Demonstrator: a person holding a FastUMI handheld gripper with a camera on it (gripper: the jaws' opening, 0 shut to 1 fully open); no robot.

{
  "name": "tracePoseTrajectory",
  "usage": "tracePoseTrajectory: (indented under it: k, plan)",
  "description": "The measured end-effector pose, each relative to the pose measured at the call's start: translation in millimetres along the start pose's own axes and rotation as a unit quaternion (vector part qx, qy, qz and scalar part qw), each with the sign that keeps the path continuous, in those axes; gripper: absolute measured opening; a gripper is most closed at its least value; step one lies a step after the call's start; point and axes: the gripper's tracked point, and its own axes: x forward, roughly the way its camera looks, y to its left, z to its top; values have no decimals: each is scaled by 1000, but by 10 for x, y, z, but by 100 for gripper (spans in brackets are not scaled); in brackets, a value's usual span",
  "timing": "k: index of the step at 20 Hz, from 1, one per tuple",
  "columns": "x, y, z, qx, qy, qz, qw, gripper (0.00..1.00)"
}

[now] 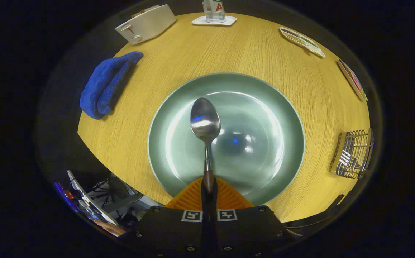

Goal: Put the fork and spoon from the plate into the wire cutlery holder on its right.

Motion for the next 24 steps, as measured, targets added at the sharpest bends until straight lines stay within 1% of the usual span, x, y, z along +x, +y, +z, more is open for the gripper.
tracePoseTrajectory:
  k: [8, 12, 18, 24]
  plan:
    - [-70, -13, 103, 38, -10, 25, 999, 1]
    - [-115, -60, 145, 57, -17, 32, 998, 1]
    - [-225, -265, 246, 102, -38, 32, 994, 1]
    - [-339, -546, 337, 157, -65, 26, 985, 1]
